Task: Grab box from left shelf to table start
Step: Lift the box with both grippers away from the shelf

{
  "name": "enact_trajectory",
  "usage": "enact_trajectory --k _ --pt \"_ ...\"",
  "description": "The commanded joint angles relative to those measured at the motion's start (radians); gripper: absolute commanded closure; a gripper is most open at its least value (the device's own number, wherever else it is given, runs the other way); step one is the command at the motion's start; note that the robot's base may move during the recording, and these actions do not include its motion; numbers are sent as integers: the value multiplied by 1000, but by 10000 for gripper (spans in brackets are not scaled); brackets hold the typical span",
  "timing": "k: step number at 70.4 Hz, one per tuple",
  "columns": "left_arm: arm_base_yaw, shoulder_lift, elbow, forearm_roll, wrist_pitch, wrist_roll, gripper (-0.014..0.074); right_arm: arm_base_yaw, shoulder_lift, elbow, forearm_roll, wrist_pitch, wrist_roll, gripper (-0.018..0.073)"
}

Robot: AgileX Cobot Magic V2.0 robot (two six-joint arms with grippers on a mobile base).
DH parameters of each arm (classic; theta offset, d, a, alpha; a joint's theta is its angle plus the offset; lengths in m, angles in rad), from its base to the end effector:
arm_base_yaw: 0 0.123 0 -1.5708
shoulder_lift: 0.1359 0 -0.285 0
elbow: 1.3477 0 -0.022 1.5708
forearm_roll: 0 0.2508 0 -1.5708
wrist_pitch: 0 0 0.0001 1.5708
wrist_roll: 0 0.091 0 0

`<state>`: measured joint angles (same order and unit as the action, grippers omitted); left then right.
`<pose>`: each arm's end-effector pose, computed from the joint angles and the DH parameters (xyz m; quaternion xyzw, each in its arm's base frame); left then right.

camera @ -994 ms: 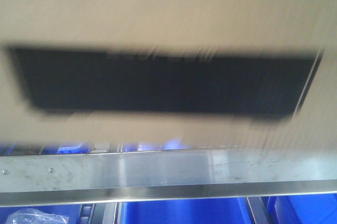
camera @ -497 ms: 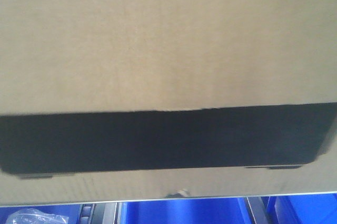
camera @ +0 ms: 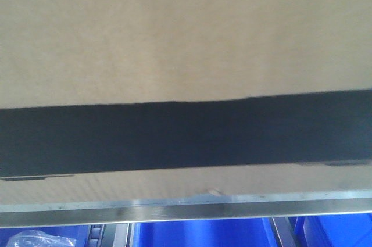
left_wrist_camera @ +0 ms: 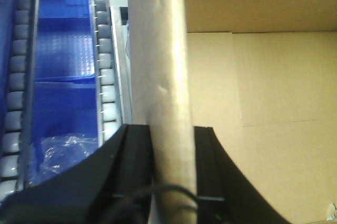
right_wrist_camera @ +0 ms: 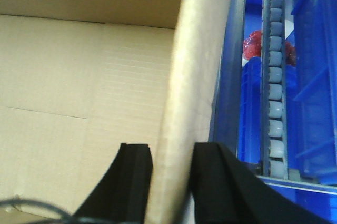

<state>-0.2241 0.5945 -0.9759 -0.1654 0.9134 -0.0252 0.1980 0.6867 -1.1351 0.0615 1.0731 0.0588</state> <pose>0.0785 -0.0301 0.4077 0.0759 0.8394 -0.1477 0.5175 0.0859 0.0222 0.4323 -0.0610 0.8669 0.0937 0.4857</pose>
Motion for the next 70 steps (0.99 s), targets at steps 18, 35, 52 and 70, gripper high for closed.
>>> enact_trajectory --k 18,35,52,70 --pt "-12 -20 -39 -195 -156 -1 692 -1 -56 -6 71 -105 -17 501" --pt "-12 -20 -39 -195 -154 -1 693 -1 -56 2 71 -109 -17 503" --pt "-12 -20 -39 -195 -154 -1 693 -1 -56 2 71 -108 -17 503" --pt "-12 -20 -39 -195 -154 -1 693 -1 -56 2 71 -108 -17 503"
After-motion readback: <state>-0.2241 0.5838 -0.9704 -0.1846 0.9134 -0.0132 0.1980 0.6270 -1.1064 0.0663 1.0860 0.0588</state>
